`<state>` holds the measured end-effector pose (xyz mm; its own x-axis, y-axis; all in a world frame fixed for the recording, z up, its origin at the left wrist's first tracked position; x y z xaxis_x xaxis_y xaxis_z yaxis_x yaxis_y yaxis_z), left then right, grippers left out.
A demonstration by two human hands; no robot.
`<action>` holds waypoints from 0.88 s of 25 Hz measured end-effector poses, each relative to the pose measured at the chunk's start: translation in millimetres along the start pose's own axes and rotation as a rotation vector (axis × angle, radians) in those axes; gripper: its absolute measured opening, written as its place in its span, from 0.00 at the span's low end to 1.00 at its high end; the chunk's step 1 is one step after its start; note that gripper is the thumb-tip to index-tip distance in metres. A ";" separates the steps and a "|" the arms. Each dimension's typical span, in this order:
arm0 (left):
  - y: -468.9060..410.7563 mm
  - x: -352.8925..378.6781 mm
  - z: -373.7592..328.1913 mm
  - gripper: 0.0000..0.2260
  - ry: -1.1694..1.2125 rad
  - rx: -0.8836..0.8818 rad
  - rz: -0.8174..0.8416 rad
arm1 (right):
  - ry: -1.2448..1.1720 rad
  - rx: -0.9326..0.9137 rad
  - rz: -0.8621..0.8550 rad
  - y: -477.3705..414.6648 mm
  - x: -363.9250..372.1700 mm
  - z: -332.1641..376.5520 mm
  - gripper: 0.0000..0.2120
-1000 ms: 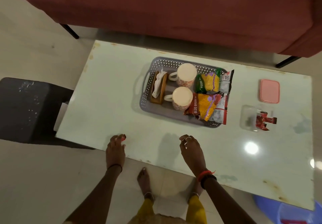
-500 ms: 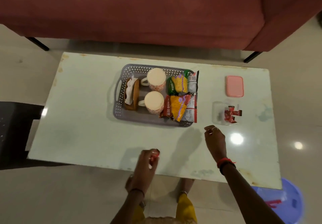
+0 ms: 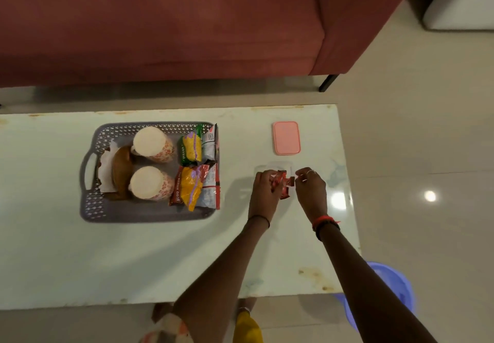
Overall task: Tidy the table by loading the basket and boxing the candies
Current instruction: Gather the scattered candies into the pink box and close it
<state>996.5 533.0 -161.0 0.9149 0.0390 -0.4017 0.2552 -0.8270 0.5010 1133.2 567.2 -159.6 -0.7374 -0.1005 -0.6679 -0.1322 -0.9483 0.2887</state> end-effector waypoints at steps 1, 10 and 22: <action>-7.3 6.5 -1.8 0.13 -0.005 -0.022 -0.002 | -0.003 -0.005 -0.002 -7.8 -2.9 -2.1 0.12; -22.7 -4.3 12.5 0.12 -0.021 -0.083 -0.126 | 0.132 -0.058 0.093 -78.4 1.0 0.6 0.12; -33.6 -2.7 36.4 0.11 0.004 -0.257 -0.057 | 0.314 0.170 0.104 -115.1 37.9 16.9 0.44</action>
<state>974.0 540.2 -204.7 0.8979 0.0846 -0.4320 0.3773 -0.6535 0.6562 1109.3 677.6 -206.5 -0.5172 -0.3062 -0.7992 -0.1946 -0.8673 0.4583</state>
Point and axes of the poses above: each hand's wrist, its own y-axis away from the middle knuckle, its own x-axis out of the palm, z = x × y, the point moved 6 cm from there along -y, towards the middle knuckle, and after that the axes turned 9 degrees about -x, right-handed, at the moved point
